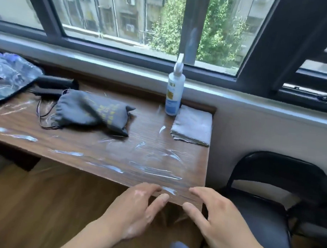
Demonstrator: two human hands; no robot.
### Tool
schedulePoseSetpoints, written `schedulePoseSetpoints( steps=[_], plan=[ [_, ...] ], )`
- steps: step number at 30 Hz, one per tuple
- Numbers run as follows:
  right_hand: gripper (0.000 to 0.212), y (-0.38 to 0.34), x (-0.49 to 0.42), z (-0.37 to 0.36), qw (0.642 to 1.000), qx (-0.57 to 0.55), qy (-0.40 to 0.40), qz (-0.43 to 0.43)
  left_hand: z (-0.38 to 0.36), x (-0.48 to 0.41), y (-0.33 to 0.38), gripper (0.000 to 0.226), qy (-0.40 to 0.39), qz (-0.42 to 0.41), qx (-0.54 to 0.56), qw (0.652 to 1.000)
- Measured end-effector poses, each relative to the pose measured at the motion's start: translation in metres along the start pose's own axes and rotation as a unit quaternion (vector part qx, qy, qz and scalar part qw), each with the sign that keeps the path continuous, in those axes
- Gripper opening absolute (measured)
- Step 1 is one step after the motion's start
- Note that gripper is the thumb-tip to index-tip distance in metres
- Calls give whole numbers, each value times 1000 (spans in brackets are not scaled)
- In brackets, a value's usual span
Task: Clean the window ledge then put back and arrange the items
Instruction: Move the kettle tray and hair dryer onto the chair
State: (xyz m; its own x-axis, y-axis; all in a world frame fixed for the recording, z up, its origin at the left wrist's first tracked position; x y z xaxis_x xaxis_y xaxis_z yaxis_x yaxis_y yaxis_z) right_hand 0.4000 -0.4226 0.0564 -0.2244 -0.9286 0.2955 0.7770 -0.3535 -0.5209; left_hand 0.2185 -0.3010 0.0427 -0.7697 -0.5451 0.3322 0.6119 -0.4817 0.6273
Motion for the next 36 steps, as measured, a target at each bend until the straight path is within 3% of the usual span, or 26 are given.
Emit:
schedulePoseSetpoints(
  steps=[5, 10, 15, 22, 29, 36],
  plan=[
    [108, -40, -50, -1, 998, 5, -32, 48, 36, 7, -42, 52, 51, 64, 0, 997],
    [75, -78, -101, -5, 993, 12, -68, 100, 71, 12, -82, 46, 88, 122, 29, 988],
    [93, -99, -164, -12, 987, -18, -87, 137, 111, 3, -119, 59, 108, 176, 65, 976],
    [91, -133, -253, -18, 980, -40, -95, 169, 169, -17, -171, 93, 129, 228, 82, 962],
    [65, -165, -285, -24, 981, -51, -71, 176, 216, -23, -215, 47, 142, 253, 90, 953],
    [69, -202, -307, -48, 988, -97, 0, 122, 277, -28, -286, 37, 140, 216, 86, 963]
  ],
)
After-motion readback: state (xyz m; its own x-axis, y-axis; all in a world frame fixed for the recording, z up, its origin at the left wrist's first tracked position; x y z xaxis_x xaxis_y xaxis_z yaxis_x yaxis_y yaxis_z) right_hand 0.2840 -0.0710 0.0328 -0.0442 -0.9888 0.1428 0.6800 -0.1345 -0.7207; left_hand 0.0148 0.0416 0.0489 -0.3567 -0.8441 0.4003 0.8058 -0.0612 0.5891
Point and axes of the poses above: each hand's wrist, its own x-axis away from the middle knuckle, its own z-axis out of the back of the hand, y = z × x, the point moved 3 cm from there along -x, towards the middle knuckle, and after that the axes turned 8 degrees about -y, right-handed, at the moved point
